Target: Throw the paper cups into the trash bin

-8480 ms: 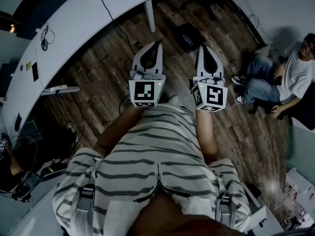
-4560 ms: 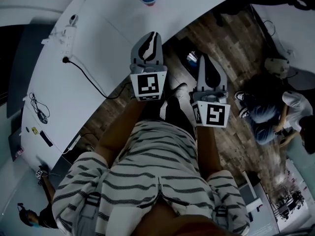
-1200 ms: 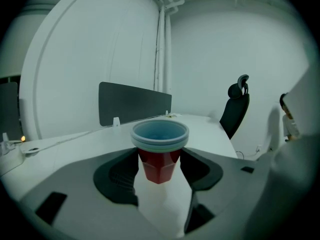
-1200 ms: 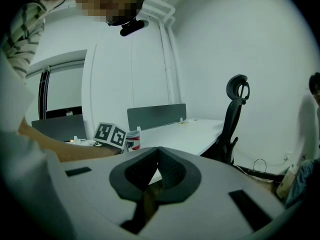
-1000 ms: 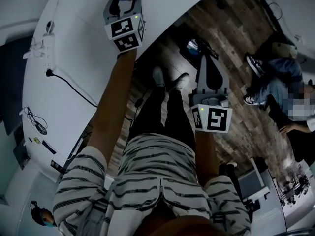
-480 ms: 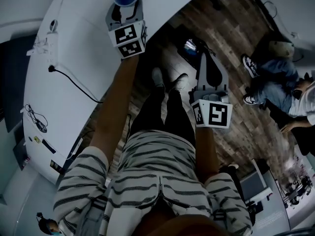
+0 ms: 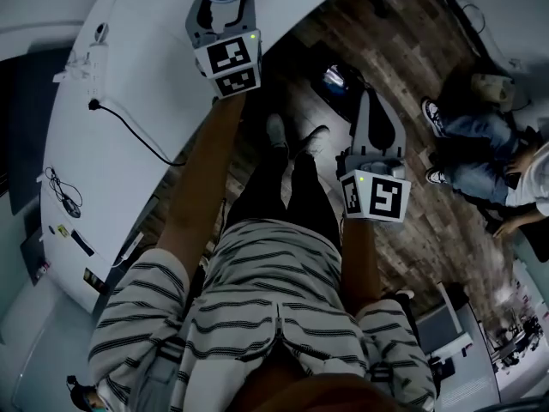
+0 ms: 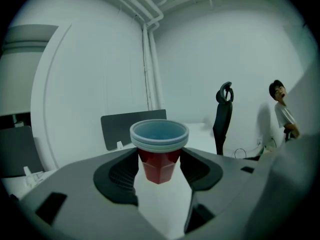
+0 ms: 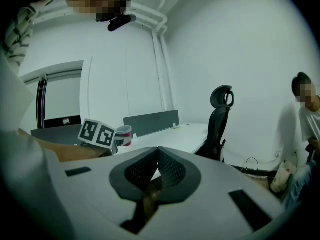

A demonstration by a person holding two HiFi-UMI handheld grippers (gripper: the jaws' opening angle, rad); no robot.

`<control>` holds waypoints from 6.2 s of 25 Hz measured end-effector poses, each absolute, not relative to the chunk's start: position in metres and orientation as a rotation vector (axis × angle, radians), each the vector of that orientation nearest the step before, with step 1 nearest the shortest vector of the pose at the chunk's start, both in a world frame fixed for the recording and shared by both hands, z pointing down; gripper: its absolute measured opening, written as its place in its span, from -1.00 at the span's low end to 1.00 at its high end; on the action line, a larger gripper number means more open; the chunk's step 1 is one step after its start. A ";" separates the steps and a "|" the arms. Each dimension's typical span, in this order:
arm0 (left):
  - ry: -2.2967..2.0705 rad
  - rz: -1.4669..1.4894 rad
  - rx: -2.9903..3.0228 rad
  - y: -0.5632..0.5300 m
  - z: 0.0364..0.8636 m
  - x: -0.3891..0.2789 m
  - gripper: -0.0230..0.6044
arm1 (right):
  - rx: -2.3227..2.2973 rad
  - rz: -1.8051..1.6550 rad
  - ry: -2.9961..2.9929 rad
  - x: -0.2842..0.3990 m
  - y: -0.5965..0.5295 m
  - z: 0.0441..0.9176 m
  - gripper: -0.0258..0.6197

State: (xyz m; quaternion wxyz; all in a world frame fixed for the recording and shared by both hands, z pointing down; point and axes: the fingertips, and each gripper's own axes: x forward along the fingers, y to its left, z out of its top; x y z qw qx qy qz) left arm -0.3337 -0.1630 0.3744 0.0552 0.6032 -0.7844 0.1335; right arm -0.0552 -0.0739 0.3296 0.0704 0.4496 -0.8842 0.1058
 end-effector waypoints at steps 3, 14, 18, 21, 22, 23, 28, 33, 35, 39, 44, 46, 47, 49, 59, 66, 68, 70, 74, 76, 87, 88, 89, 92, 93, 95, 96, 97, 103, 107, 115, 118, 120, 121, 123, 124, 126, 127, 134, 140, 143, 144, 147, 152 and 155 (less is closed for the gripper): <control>-2.356 0.395 1.837 -0.157 0.367 -0.326 -0.04 | 1.376 0.329 -2.665 -0.046 -0.071 0.326 -0.89; -2.336 0.302 1.843 -0.132 0.338 -0.292 -0.04 | 1.428 0.270 -2.689 -0.022 -0.067 0.293 -0.89; -2.304 0.284 1.888 -0.128 0.326 -0.273 -0.04 | 1.456 0.258 -2.689 -0.014 -0.062 0.284 -0.89; -2.274 0.271 1.925 -0.125 0.319 -0.259 -0.04 | 1.474 0.251 -2.684 -0.009 -0.058 0.279 -0.89; -2.263 0.273 1.935 -0.123 0.317 -0.254 -0.04 | 1.478 0.250 -2.682 -0.008 -0.056 0.277 -0.89; -2.252 0.276 1.944 -0.121 0.315 -0.250 -0.04 | 1.482 0.249 -2.682 -0.006 -0.055 0.275 -0.89; -2.199 0.253 1.985 -0.116 0.306 -0.227 -0.04 | 1.508 0.230 -2.682 0.000 -0.055 0.266 -0.89; -2.141 0.239 2.043 -0.114 0.297 -0.205 -0.04 | 1.535 0.208 -2.672 0.007 -0.057 0.257 -0.89; -2.120 0.236 2.067 -0.111 0.293 -0.198 -0.04 | 1.539 0.214 -2.667 0.009 -0.056 0.255 -0.89; -2.079 0.220 2.130 -0.108 0.279 -0.180 -0.04 | 1.558 0.198 -2.657 0.018 -0.057 0.249 -0.89; -2.012 0.193 2.240 -0.101 0.259 -0.158 -0.04 | 1.583 0.178 -2.644 0.022 -0.053 0.244 -0.89; -1.992 0.187 2.280 -0.100 0.250 -0.149 -0.04 | 1.591 0.168 -2.643 0.025 -0.054 0.239 -0.89; -1.978 0.186 2.299 -0.100 0.247 -0.144 -0.04 | 1.600 0.167 -2.640 0.028 -0.054 0.237 -0.89; -1.948 0.190 2.328 -0.097 0.244 -0.134 -0.04 | 1.617 0.164 -2.631 0.034 -0.052 0.234 -0.89; -1.861 0.176 2.413 -0.083 0.230 -0.102 -0.04 | 1.687 0.121 -2.615 0.056 -0.050 0.215 -0.89; -1.817 0.146 2.453 -0.071 0.221 -0.085 -0.04 | 1.733 0.064 -2.611 0.066 -0.046 0.200 -0.89; -1.807 0.137 2.460 -0.068 0.220 -0.079 -0.04 | 1.742 0.058 -2.604 0.070 -0.045 0.199 -0.89; -1.792 0.129 2.472 -0.067 0.219 -0.071 -0.04 | 1.755 0.054 -2.599 0.076 -0.045 0.198 -0.89; -1.761 0.117 2.497 -0.064 0.216 -0.058 -0.04 | 1.787 0.039 -2.584 0.088 -0.041 0.194 -0.89; -1.746 0.120 2.507 -0.062 0.216 -0.053 -0.04 | 1.797 0.036 -2.578 0.092 -0.040 0.194 -0.89; -1.669 0.146 2.560 -0.056 0.222 -0.027 -0.04 | 1.831 0.043 -2.544 0.104 -0.035 0.197 -0.89; -1.659 0.150 2.561 -0.055 0.224 -0.025 -0.04 | 1.835 0.048 -2.537 0.106 -0.034 0.197 -0.89; -1.647 0.158 2.563 -0.055 0.225 -0.023 -0.04 | 1.840 0.051 -2.531 0.107 -0.033 0.198 -0.89; -1.599 0.189 2.587 -0.054 0.229 -0.014 -0.04 | 1.855 0.065 -2.513 0.112 -0.032 0.201 -0.89; -1.585 0.198 2.590 -0.053 0.232 -0.011 -0.04 | 1.860 0.073 -2.508 0.113 -0.032 0.203 -0.89; -1.564 0.211 2.586 -0.052 0.239 -0.007 -0.04 | 1.867 0.090 -2.497 0.115 -0.031 0.208 -0.89; -1.553 0.220 2.584 -0.051 0.242 -0.005 -0.04 | 1.867 0.100 -2.491 0.116 -0.030 0.212 -0.89; -1.540 0.230 2.581 -0.050 0.246 -0.003 -0.04 | 1.865 0.111 -2.484 0.116 -0.029 0.215 -0.89; -1.466 0.299 2.570 -0.047 0.271 0.012 -0.04 | 1.859 0.165 -2.456 0.121 -0.022 0.233 -0.89; -1.416 0.350 2.552 -0.048 0.294 0.021 -0.04 | 1.855 0.237 -2.423 0.126 -0.020 0.255 -0.89; -1.319 0.404 2.530 -0.063 0.334 0.033 -0.04 | 1.841 0.351 -2.361 0.138 -0.032 0.300 -0.89; -1.305 0.428 2.508 -0.063 0.347 0.034 -0.04 | 1.836 0.377 -2.342 0.140 -0.032 0.311 -0.89; -1.298 0.436 2.485 -0.066 0.358 0.035 -0.04 | 1.833 0.390 -2.333 0.140 -0.033 0.319 -0.89; -1.297 0.439 2.474 -0.068 0.364 0.035 -0.04 | 1.833 0.398 -2.328 0.141 -0.035 0.324 -0.89; -1.294 0.454 2.451 -0.073 0.379 0.038 -0.04 | 1.834 0.418 -2.315 0.145 -0.040 0.337 -0.89; -1.291 0.465 2.438 -0.075 0.387 0.039 -0.04 | 1.832 0.430 -2.309 0.147 -0.042 0.344 -0.89; -1.282 0.489 2.410 -0.076 0.404 0.042 -0.04 | 1.825 0.452 -2.297 0.150 -0.044 0.357 -0.89; -1.278 0.500 2.397 -0.076 0.412 0.043 -0.04 | 1.824 0.463 -2.293 0.151 -0.045 0.362 -0.89; -1.273 0.557 2.323 -0.085 0.464 0.051 -0.04 | 1.805 0.520 -2.269 0.161 -0.055 0.401 -0.89; -1.263 0.599 2.264 -0.088 0.504 0.047 -0.04 | 1.774 0.551 -2.265 0.156 -0.060 0.432 -0.89; -1.247 0.632 2.236 -0.084 0.525 0.047 -0.04 | 1.762 0.569 -2.258 0.155 -0.058 0.443 -0.89; -1.241 0.641 2.235 -0.084 0.531 0.048 -0.04 | 1.759 0.574 -2.255 0.154 -0.057 0.447 -0.89; -1.225 0.669 2.230 -0.083 0.550 0.051 -0.04 | 1.752 0.595 -2.248 0.154 -0.055 0.461 -0.89; -1.209 0.721 2.193 -0.075 0.585 0.051 -0.04 | 1.746 0.631 -2.226 0.154 -0.049 0.485 -0.89; -1.220 0.745 2.160 -0.073 0.604 0.047 -0.04 | 1.750 0.653 -2.217 0.157 -0.044 0.496 -0.89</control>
